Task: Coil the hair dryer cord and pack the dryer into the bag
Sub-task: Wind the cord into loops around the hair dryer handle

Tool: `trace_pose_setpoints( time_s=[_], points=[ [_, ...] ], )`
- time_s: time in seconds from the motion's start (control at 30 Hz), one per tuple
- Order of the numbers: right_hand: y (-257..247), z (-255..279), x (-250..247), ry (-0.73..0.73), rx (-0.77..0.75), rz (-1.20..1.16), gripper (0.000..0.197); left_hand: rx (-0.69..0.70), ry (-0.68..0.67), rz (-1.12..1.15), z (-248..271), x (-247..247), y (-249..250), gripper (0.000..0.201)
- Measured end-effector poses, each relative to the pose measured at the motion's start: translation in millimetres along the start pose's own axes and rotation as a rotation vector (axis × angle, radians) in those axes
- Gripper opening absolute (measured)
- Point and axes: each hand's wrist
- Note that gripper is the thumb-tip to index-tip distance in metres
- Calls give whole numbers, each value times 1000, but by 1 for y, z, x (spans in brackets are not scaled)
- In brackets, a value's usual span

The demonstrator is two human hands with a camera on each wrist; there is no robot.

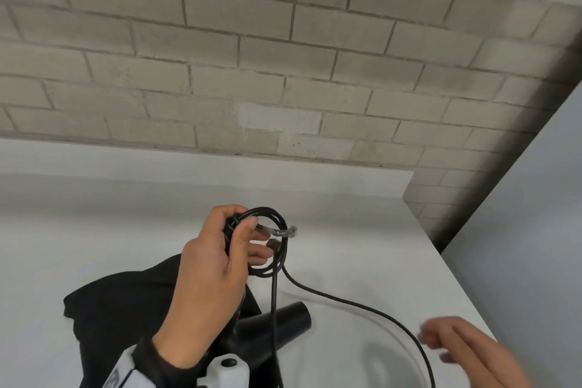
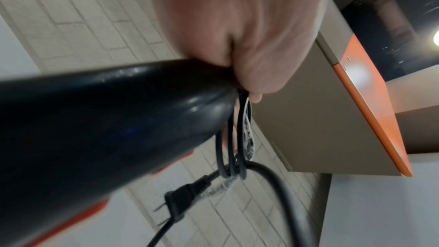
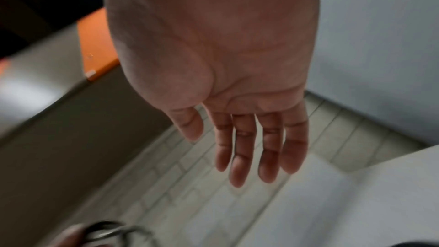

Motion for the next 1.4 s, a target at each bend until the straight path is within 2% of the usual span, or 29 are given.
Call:
trace_pose_setpoints(
  time_s=[0.07,0.17,0.27,0.37,0.47,0.6,0.67,0.73,0.77,0.87,0.97,1.03,1.07,1.1,1.17,1.2,1.27,1.3,1.33,1.37,1.4],
  points=[
    [-31,7,13,-118,44,-15,17,13,-29,-20,3,6,2,17],
    [-36,-2,65,-250,38,-87,12,27,-54,-40,5,13,4,19],
    [-38,-10,106,-358,30,-97,21,40,-67,-55,7,15,5,22],
    [-48,-12,116,-500,1,-223,11,40,-51,-54,7,14,4,24],
    [-50,-6,103,-576,-77,-373,18,43,-13,-62,5,12,0,24],
    [-42,2,71,-432,-216,-340,21,49,24,-49,1,8,-3,19],
    [-25,5,52,-337,-289,-212,26,45,28,-36,0,7,-4,17],
    [-9,5,37,-279,-376,-35,20,47,20,-32,0,7,-5,18],
    [0,4,31,-261,-402,56,15,51,11,-32,1,8,-5,18],
    [19,3,20,-258,-422,229,23,62,-13,-39,2,13,-5,20],
    [26,9,12,-284,-423,81,20,57,17,-35,0,12,-5,19],
    [25,12,8,-189,-377,-102,12,48,49,-11,-4,5,-6,21],
    [26,15,4,-143,-336,-172,22,45,56,-5,-6,2,-7,25],
    [29,14,7,-84,-322,-193,29,41,57,-1,-7,-2,-8,29],
    [31,11,11,35,-371,27,12,37,51,7,-7,-5,-8,33],
    [32,10,12,42,-343,154,16,38,46,7,-6,-5,-7,31],
    [45,11,21,-99,-239,252,34,44,31,5,-3,-2,-6,26],
    [48,7,27,-158,-194,328,30,48,23,3,-1,-1,-5,24],
    [49,4,32,-220,-137,406,17,53,12,1,1,1,-5,23],
    [53,-1,34,-219,-191,530,25,58,1,0,2,3,-5,22],
    [48,-3,39,-231,-215,525,37,63,-13,-1,4,5,-5,21]
  ],
)
Point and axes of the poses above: each hand's wrist, its own z-axis away from the middle knuckle, its own x-axis out of the palm, y = z × x, and after that the axes turned 5 degrees about -y, right-handed
